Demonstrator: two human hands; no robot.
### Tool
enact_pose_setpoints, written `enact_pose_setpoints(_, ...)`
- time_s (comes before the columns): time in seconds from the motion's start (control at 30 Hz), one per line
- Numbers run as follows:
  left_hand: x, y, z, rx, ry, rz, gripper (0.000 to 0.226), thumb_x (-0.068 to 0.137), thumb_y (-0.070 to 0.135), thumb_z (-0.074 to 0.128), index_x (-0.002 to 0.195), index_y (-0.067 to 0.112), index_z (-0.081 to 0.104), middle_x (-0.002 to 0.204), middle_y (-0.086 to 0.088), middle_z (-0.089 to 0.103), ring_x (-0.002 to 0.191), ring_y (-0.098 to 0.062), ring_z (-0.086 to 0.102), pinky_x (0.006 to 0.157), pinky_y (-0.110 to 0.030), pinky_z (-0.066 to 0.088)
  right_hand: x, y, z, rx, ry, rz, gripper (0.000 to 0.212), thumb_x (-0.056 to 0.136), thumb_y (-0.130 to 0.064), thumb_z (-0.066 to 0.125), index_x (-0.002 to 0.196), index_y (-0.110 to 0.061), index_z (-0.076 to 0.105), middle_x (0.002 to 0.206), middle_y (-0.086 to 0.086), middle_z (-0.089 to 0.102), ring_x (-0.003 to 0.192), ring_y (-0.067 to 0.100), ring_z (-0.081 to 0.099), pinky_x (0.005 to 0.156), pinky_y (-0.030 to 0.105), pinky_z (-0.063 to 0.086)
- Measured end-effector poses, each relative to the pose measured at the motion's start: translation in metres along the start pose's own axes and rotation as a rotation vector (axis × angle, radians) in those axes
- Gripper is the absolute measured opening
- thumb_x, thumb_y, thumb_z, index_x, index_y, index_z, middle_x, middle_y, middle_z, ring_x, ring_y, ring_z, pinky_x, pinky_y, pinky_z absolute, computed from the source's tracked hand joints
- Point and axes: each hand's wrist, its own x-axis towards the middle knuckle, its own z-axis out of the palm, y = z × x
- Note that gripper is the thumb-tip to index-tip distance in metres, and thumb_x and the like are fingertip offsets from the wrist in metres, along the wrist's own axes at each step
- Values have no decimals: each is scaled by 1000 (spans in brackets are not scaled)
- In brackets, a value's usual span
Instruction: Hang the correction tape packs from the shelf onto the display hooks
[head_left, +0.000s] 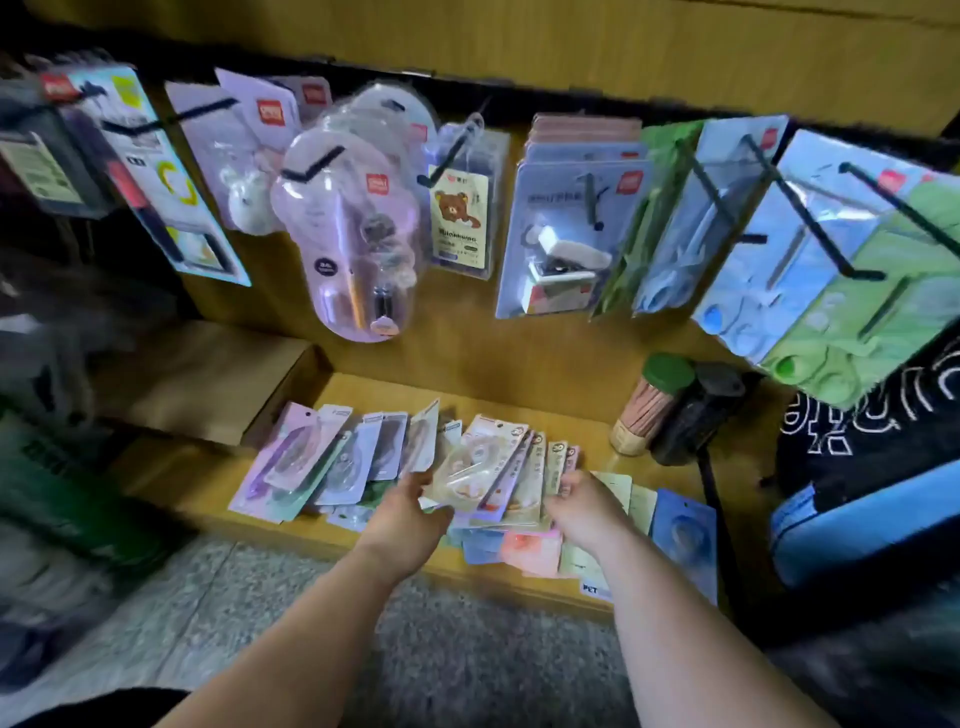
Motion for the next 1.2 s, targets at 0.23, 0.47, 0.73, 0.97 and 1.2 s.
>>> enact_pose_setpoints(0.23,69,-9,36,-174,128,-95,53,92,18,49,140,7,30,149,-11,26,133,-30,34,105,-34,31,59,12,31,40,112,115,62,88,-42,49,143,-19,30,150,13,29,138,32,26,114,40,24)
enact_pose_setpoints(0.47,95,-22,56,-142,71,-52,49,93,23,47,139,9,35,152,-9,23,138,-26,28,112,-35,27,78,27,52,102,100,131,66,92,-46,39,148,-21,15,157,4,11,145,28,8,117,38,10)
enact_pose_setpoints(0.73,97,-29,65,-124,61,-9,39,90,19,52,129,13,51,152,-4,23,123,-30,48,104,-37,39,88,27,65,360,243,180,38,80,-34,63,112,-14,55,123,9,59,118,31,51,100,44,43)
enact_pose_setpoints(0.97,85,-31,64,-230,56,8,37,87,18,60,123,15,56,151,5,19,91,-3,40,72,-6,26,83,19,54,248,289,185,42,79,-35,64,114,-14,60,128,9,50,126,28,41,107,32,32)
enact_pose_setpoints(1.2,89,-36,67,-242,78,29,31,93,11,47,122,17,58,153,4,17,100,-5,43,74,-2,27,79,8,54,508,190,127,49,82,-23,65,123,-9,43,127,9,58,112,26,58,85,24,42)
